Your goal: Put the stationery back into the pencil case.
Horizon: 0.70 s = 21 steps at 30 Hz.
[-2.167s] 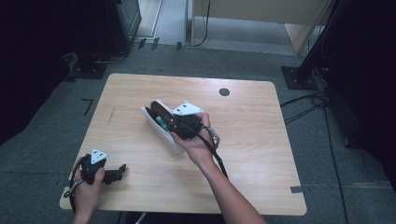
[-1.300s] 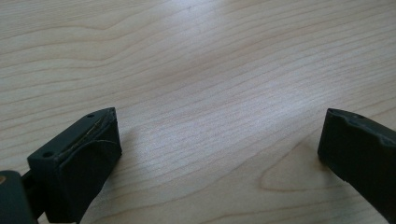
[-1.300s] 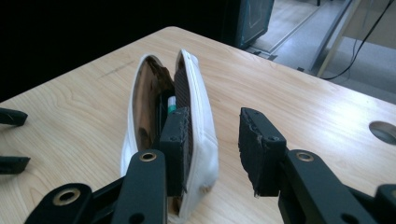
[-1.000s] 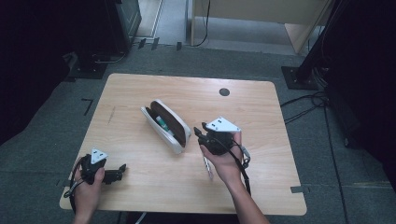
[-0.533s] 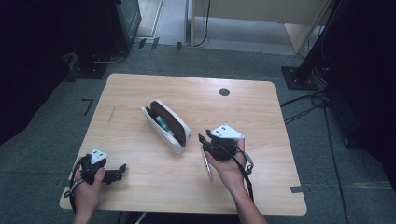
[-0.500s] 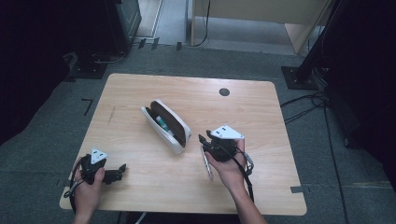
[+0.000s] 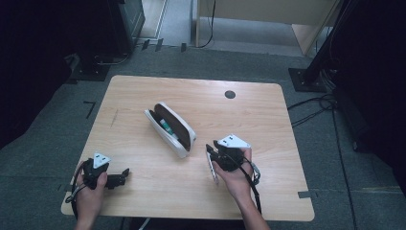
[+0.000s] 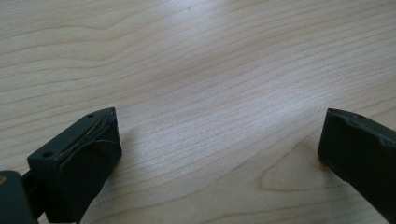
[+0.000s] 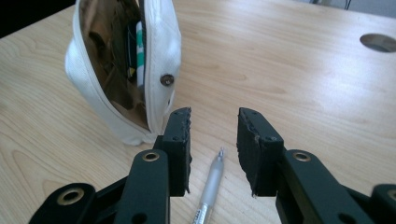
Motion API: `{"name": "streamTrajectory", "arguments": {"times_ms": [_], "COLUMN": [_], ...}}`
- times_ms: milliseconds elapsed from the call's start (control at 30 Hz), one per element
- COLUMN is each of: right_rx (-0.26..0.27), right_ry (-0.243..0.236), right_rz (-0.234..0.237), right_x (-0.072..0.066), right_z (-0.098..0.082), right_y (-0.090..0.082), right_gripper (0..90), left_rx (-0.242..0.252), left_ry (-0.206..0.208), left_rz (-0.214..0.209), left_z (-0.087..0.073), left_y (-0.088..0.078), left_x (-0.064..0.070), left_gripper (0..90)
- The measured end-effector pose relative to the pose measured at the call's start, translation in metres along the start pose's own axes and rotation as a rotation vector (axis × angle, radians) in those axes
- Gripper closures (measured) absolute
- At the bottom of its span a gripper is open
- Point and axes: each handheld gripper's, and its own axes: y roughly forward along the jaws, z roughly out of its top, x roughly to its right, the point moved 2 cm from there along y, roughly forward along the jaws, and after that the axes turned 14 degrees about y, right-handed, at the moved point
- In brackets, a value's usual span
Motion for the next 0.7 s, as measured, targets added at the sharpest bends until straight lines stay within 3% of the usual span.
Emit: {"name": "streamTrajectory", "arguments": {"times_ms": [200, 700], "right_rx": [-0.031, -0.107], "right_ry": [0.009, 0.017], "right_rz": [-0.011, -0.034], "right_x": [0.006, 0.006], "right_z": [-0.01, -0.027], "right_y": [0.009, 0.035], "right_gripper": [67.3, 69.1], "left_rx": [0.0, 0.0], "left_ry": [0.0, 0.0], "left_rz": [0.0, 0.0], "left_z": [0.0, 0.0], "left_y": [0.0, 0.0], "left_x": [0.0, 0.0], "left_gripper": [0.0, 0.0]}}
